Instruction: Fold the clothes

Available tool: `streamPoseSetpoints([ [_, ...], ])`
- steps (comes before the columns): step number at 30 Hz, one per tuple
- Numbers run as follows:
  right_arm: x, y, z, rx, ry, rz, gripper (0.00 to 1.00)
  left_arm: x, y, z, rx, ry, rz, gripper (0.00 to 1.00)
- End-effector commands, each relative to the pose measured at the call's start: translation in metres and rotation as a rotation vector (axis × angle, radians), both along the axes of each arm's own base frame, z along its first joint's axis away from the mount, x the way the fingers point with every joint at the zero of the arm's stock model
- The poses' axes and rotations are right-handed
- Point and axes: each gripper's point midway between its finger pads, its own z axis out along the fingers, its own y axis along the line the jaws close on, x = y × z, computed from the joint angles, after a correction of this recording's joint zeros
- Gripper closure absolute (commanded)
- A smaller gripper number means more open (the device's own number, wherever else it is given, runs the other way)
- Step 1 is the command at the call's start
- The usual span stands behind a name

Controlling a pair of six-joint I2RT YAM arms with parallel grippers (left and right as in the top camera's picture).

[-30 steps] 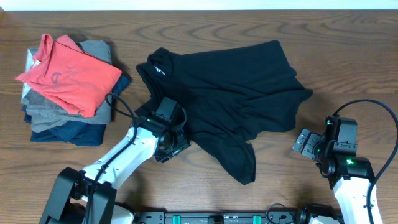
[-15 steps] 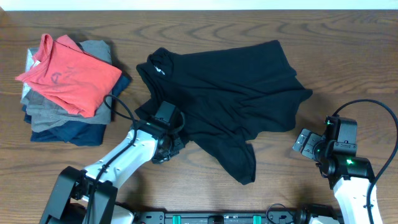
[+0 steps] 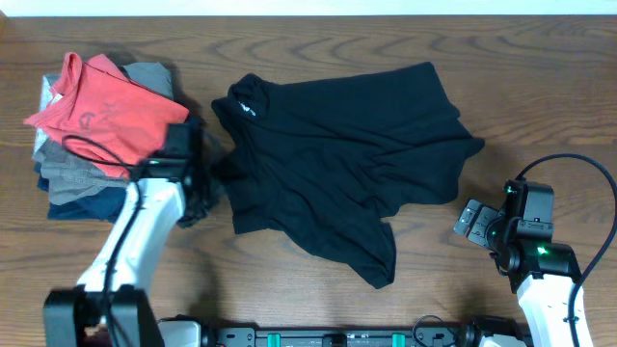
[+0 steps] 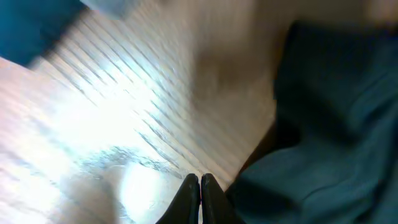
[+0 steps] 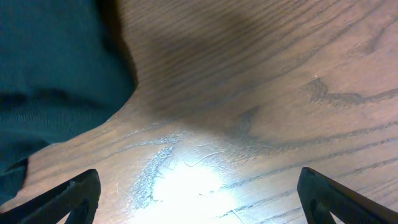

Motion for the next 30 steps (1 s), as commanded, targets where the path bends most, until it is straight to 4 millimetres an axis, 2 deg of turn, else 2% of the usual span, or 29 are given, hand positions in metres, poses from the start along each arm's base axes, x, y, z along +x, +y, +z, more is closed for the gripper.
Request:
streamPoseSetpoints([
  [1, 0.001, -0.004, 0.004, -0.007, -0.012, -0.023, 0.01, 0.000, -0.012, 0.018, -0.073, -0.036, -0.034, 0.94],
  [3, 0.001, -0.004, 0.004, -0.006, -0.012, -0.023, 0.01, -0.011, -0.039, 0.021, -0.200, -0.003, -0.077, 0.93],
  [4, 0.001, -0.004, 0.004, -0.007, -0.012, -0.024, 0.01, -0.018, -0.054, 0.022, -0.261, 0.021, -0.112, 0.87],
  [6, 0.001, -0.004, 0.004, -0.006, -0.013, -0.023, 0.01, -0.031, -0.079, 0.020, -0.349, 0.064, -0.169, 0.47],
  [7, 0.001, -0.004, 0.004, -0.007, -0.013, -0.024, 0.01, -0.038, -0.092, 0.019, -0.387, 0.084, -0.201, 0.33],
  [9, 0.001, -0.004, 0.004, -0.006, -0.013, -0.023, 0.01, -0.051, -0.112, 0.017, -0.429, 0.119, -0.255, 0.17],
  [10, 0.001, -0.004, 0.004, -0.006, -0.013, -0.023, 0.01, -0.056, -0.120, 0.015, -0.432, 0.137, -0.266, 0.11],
  [15, 0.001, -0.004, 0.004, -0.006, -0.012, -0.023, 0.01, -0.077, -0.161, 0.009, -0.439, 0.189, -0.290, 0.09],
  [20, 0.001, -0.004, 0.004, -0.006, -0.012, -0.023, 0.01, -0.086, -0.208, -0.005, -0.450, 0.136, -0.295, 0.09],
  [24, 0.001, -0.004, 0.004, -0.006, -0.012, -0.023, 0.01, -0.095, -0.232, -0.018, -0.445, 0.105, -0.248, 0.10],
  [30, 0.001, -0.004, 0.004, -0.006, -0.012, -0.023, 0.01, -0.096, -0.263, -0.030, -0.443, 0.044, -0.290, 0.09],
])
